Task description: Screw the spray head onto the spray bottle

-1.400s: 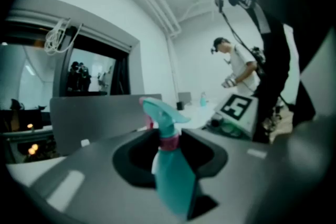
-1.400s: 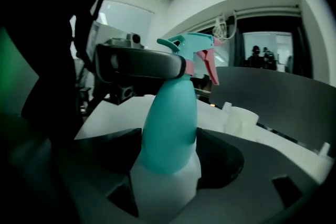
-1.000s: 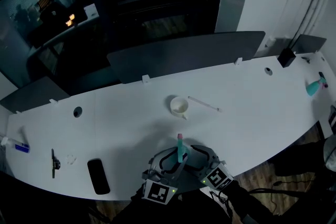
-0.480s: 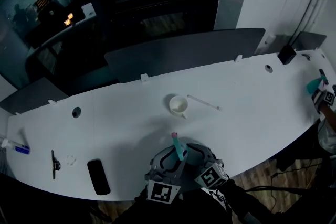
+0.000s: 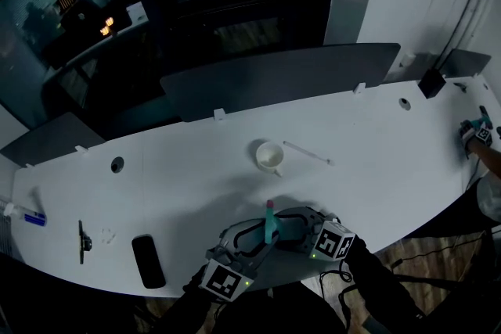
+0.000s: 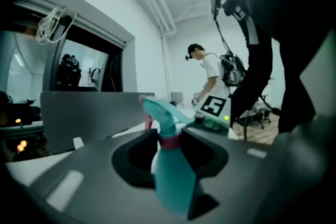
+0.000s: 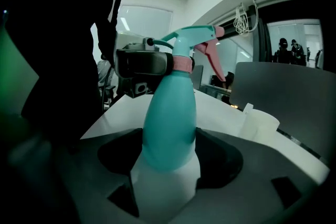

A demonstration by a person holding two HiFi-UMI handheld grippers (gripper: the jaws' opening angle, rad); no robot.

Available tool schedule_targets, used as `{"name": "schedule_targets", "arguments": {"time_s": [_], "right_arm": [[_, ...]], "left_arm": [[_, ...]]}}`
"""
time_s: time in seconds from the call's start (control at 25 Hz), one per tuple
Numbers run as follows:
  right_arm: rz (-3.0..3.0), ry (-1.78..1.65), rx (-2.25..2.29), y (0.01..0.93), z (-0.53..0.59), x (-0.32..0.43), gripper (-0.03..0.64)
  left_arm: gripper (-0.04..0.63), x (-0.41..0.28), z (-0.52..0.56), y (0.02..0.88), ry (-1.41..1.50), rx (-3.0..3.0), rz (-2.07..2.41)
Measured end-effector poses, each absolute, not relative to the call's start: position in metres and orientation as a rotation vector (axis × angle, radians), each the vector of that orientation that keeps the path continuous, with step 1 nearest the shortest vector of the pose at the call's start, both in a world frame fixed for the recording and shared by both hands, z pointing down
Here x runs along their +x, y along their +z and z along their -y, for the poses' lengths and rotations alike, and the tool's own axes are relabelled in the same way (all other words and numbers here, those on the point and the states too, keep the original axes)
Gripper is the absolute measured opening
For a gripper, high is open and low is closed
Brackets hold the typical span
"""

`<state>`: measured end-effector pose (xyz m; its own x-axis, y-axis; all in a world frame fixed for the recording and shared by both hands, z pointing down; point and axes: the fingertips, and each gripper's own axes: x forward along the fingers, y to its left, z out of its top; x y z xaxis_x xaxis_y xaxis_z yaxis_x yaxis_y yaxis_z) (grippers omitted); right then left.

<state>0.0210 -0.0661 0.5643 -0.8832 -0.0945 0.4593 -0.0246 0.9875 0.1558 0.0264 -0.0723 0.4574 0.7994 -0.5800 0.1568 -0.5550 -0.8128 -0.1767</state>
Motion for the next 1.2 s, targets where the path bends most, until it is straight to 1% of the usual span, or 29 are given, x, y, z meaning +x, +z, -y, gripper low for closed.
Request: {"name": "schedule_targets", "arguments": {"time_s": [0.08,0.12,0.28,0.32,0.36,0.44,0.6,0.76,1.0,1.08,1.2], "right_arm": [[2.659,-0.198,0.121,0.565,0.066,0.020,0.327],[2.662,-0.200,0.130,0.565,0.066,0.020,0.327],[2.651,-0.199,0.152,0.565,0.066,0.021,0.327],[2.650,-0.198,0.151,0.565,0.066,0.021,0.327],[2.654,-0.199,0.147,0.564,0.066,0.020,0.327],[2.664,-0.195,0.138,0.563,0.065,0.017,0.327],[2.654,-0.089,0.251,0.566,0.068,0.022,0.328],[2.661,-0.007,0.643,0.545,0.066,0.040,0.330],[2.519,-0.060,0.956,0.551,0.062,0.015,0.328],[2.507,-0.074,1.000,0.551,0.068,0.012,0.330],[2.549,-0.071,0.930,0.552,0.068,0.010,0.328]], "left_arm": [[0.166,0.023,0.071,0.457,-0.288,-2.859,-1.016],[0.195,0.023,0.070,0.456,-0.272,-2.864,-1.060],[0.202,0.027,0.074,0.452,-0.213,-2.860,-1.177],[0.200,0.028,0.076,0.452,-0.223,-2.845,-1.186],[0.144,0.028,0.077,0.452,-0.238,-2.825,-1.186],[0.137,0.029,0.076,0.452,-0.256,-2.803,-1.177],[0.135,0.026,0.076,0.454,-0.278,-2.802,-1.178],[0.135,0.025,0.079,0.454,-0.281,-2.777,-1.231],[0.133,0.025,0.082,0.453,-0.239,-2.753,-1.385],[0.133,0.024,0.083,0.453,-0.216,-2.748,-1.420],[0.133,0.022,0.084,0.452,-0.194,-2.766,-1.414]]}}
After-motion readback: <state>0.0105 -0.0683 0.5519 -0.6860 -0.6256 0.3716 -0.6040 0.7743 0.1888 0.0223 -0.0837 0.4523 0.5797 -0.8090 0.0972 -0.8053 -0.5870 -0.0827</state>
